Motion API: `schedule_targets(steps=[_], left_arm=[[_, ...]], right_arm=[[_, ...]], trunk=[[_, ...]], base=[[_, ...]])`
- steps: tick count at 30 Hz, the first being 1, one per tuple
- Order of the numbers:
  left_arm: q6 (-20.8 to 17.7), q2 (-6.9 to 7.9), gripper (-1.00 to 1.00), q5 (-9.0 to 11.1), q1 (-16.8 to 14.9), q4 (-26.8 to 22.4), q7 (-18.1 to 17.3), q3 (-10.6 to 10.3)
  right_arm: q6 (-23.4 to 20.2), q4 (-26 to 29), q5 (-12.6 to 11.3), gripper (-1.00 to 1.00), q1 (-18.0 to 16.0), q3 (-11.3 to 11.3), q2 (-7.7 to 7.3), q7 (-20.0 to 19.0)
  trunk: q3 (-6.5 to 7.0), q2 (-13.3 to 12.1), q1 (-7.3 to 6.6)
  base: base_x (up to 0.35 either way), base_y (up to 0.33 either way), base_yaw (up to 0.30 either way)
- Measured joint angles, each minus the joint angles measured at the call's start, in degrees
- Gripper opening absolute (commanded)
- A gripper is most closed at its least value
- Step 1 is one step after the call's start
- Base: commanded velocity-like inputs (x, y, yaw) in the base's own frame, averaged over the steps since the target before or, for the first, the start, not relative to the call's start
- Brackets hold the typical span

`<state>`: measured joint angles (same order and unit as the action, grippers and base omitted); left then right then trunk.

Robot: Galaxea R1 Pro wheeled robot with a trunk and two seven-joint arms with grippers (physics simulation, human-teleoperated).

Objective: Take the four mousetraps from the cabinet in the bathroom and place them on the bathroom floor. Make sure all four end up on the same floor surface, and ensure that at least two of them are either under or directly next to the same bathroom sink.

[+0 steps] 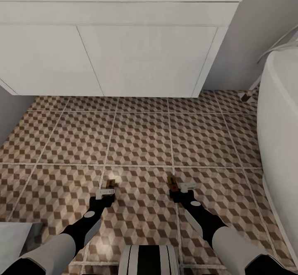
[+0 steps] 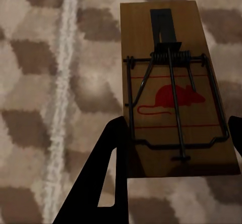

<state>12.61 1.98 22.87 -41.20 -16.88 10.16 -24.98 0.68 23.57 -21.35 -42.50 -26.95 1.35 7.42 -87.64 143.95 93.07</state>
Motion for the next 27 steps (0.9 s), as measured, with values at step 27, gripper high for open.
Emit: schedule_targets(steps=[27], left_arm=[[0.0, 0.0, -1.0, 0.0, 0.0, 0.5, 0.0, 0.0]], right_arm=[[0.0, 0.0, -0.1, -1.0, 0.0, -0.1, 0.04, 0.0]], trunk=[[-4.23, 0.2, 0.37]], base=[[0.0, 0.0, 0.0]])
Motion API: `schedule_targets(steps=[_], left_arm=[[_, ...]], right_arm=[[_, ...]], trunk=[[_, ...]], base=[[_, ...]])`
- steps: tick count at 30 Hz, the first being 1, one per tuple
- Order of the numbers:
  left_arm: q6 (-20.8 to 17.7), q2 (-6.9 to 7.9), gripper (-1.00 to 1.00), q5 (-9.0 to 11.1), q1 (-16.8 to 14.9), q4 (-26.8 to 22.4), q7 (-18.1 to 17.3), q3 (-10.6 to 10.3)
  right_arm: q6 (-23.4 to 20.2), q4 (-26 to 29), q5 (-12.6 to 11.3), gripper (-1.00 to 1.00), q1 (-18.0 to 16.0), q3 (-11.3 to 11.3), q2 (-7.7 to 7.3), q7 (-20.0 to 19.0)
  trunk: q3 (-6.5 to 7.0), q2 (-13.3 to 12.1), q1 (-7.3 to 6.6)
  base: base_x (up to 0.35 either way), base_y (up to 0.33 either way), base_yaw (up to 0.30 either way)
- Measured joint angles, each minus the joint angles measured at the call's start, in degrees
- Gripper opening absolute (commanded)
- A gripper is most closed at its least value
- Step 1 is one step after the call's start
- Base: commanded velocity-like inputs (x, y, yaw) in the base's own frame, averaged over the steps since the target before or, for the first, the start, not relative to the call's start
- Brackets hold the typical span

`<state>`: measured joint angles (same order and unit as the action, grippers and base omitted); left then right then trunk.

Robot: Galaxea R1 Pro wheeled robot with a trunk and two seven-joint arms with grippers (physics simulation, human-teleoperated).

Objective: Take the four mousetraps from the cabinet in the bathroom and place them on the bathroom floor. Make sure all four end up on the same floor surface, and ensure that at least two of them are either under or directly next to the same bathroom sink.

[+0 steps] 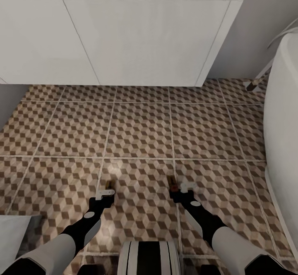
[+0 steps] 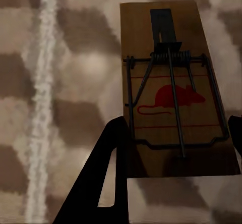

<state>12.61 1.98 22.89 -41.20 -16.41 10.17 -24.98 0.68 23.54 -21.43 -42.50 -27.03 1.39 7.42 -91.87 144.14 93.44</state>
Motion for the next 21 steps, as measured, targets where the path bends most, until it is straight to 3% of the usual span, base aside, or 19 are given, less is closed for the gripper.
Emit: schedule_targets(steps=[5, 15, 21], left_arm=[[0.0, 0.0, -1.0, -0.5, 0.0, -0.1, 0.0, 0.2], [0.0, -0.03, -1.0, -0.7, 0.0, -0.2, 0.0, 0.4], [0.2, -0.01, -1.0, -0.5, 0.0, -0.3, 0.0, 0.2]], right_arm=[[0.0, 0.0, 0.0, -1.0, 0.0, 0.0, -0.01, 0.0], [0.1, 0.0, 0.1, -1.0, 0.0, 0.0, -0.03, 0.0], [4.6, -0.7, 0.2, -1.0, 0.0, 0.0, -0.03, 0.0]], trunk=[[-1.42, 0.1, 0.12], [-1.68, 0.1, 0.11], [-1.69, 0.1, 0.11]], base=[[0.0, 0.0, 0.0], [0.0, 0.0, 0.0], [0.0, 0.0, 0.0]])
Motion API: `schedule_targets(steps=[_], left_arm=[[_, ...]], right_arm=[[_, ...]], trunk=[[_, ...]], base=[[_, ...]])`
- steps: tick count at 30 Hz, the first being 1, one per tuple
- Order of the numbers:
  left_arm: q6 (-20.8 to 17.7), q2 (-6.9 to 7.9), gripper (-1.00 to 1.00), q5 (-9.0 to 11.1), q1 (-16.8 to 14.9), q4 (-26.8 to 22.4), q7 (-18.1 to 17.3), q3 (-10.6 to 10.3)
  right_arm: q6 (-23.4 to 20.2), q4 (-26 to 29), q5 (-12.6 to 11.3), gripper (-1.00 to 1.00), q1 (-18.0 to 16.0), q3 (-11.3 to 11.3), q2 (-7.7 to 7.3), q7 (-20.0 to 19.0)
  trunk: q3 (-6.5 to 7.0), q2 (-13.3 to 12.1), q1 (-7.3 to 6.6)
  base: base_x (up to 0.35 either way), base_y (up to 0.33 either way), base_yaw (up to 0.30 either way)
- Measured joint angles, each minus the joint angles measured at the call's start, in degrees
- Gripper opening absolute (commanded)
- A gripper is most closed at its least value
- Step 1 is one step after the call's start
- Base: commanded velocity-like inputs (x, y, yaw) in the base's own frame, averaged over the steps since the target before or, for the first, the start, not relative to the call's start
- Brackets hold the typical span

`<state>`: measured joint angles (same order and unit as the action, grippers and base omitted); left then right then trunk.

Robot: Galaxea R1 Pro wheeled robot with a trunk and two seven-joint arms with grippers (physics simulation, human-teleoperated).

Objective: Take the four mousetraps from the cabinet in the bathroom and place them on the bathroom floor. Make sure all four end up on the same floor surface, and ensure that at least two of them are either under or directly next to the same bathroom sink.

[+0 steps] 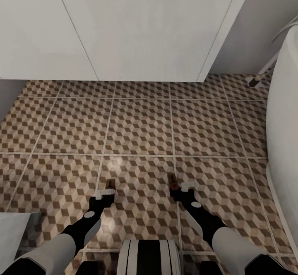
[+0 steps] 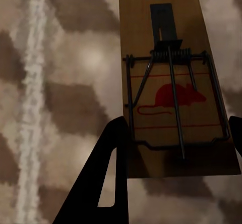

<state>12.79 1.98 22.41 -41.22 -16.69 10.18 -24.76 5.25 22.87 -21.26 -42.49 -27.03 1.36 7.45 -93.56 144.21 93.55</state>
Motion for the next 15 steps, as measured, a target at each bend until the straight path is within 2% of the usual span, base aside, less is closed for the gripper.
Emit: schedule_targets(steps=[4, 10, 15], left_arm=[[1.3, 0.0, -1.0, 0.4, 0.0, -0.1, 0.0, -0.3], [11.8, -0.05, -1.0, 0.6, 0.1, 1.9, -0.1, -0.6], [14.6, -0.03, -1.0, 0.5, 0.1, 3.7, -0.1, -1.1]], right_arm=[[2.0, -1.2, 0.0, -1.0, 0.0, 0.0, 0.1, 0.0], [2.7, -1.7, 0.0, -1.0, 0.0, 0.0, 0.07, -0.1], [2.8, -1.7, 0.0, -1.0, 0.0, 0.0, 0.11, -0.1]], trunk=[[0.0, 0.0, 0.01], [0.0, 0.0, 0.01], [0.0, 0.0, 0.01]], base=[[0.0, 0.0, 0.0], [0.0, 0.0, 0.0], [0.0, 0.0, 0.0]])
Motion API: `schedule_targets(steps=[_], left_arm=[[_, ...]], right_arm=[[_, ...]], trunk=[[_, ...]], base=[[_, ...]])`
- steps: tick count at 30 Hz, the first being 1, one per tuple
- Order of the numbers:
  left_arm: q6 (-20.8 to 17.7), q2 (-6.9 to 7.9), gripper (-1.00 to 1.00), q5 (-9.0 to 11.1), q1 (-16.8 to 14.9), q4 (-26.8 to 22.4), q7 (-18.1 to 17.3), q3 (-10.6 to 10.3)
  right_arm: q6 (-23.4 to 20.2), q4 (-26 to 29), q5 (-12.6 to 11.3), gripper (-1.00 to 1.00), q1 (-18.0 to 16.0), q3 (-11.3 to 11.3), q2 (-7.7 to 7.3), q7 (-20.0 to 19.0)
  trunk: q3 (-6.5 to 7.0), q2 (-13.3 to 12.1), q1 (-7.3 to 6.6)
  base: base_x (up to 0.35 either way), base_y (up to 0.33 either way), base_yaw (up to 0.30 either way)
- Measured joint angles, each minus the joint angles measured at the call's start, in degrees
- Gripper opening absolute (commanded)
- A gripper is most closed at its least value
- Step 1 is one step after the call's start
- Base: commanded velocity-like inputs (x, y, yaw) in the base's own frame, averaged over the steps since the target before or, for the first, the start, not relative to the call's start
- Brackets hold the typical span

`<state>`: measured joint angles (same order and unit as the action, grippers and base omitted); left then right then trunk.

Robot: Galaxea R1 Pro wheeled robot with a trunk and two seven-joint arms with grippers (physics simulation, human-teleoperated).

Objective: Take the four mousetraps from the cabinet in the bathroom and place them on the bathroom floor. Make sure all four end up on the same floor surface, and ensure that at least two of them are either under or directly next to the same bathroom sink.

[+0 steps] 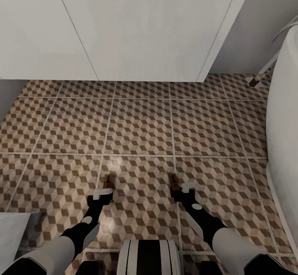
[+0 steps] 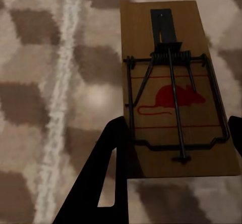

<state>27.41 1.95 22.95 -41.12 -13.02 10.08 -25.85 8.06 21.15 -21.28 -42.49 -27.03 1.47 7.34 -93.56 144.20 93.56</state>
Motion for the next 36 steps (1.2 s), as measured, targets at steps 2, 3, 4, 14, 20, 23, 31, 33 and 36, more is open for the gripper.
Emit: schedule_targets(steps=[2, 3, 4, 14, 20, 23, 31, 33, 36], left_arm=[[0.6, 0.01, -1.0, 0.0, 0.0, 0.2, 0.0, -0.1], [0.8, -0.01, -1.0, 0.0, 0.0, 0.3, 0.0, -0.1], [1.0, -0.02, -1.0, 0.0, 0.0, 0.4, 0.0, -0.1], [1.2, -0.03, -1.0, 0.0, 0.0, 0.6, 0.0, -0.2], [1.1, -0.06, -1.0, 0.0, 0.0, 0.6, 0.1, -0.2], [1.1, -0.26, -1.0, 0.0, 0.0, 0.7, 0.1, -0.2], [1.1, -0.7, -1.0, -0.1, 0.0, 1.5, 0.1, -0.2], [1.1, -0.88, -1.0, -0.1, 0.0, 1.5, 0.1, -0.2], [1.1, -1.03, -1.0, -0.1, 0.0, 1.7, 0.1, -0.2]], right_arm=[[0.0, 0.0, 0.0, -1.0, 0.0, 0.0, 0.02, 0.0], [0.0, 0.0, 0.0, -1.0, 0.0, 0.0, 0.03, 0.0], [0.0, -0.1, 0.0, -1.0, 0.0, 0.0, 0.01, 0.0], [0.0, -0.1, 0.0, -1.0, 0.0, 0.0, -0.04, 0.0], [0.0, -0.1, 0.0, -1.0, 0.0, 0.0, -0.11, 0.1], [0.0, -0.1, 0.0, -1.0, 0.0, 0.0, -0.12, 0.1], [0.0, -0.1, 0.0, -1.0, 0.0, 0.0, -0.13, 0.1], [0.0, -0.1, 0.0, -1.0, 0.0, 0.0, -0.13, 0.1], [0.0, -0.1, 0.0, -1.0, 0.0, 0.0, -0.13, 0.1]], trunk=[[0.0, 0.0, 0.0], [0.0, 0.0, 0.0], [0.0, 0.0, 0.0], [0.0, 0.0, 0.0], [0.0, 0.0, 0.0], [0.0, 0.0, 0.0], [-0.01, 0.0, 0.0], [-0.04, 0.0, 0.0], [-0.13, 0.0, 0.0]], base=[[0.0, 0.0, 0.0], [0.0, 0.0, 0.0], [0.0, 0.0, 0.0], [0.0, 0.0, 0.0], [0.0, 0.0, 0.0], [0.0, 0.0, 0.0], [0.0, 0.0, 0.0], [0.0, 0.0, 0.0], [0.0, 0.0, 0.0]])
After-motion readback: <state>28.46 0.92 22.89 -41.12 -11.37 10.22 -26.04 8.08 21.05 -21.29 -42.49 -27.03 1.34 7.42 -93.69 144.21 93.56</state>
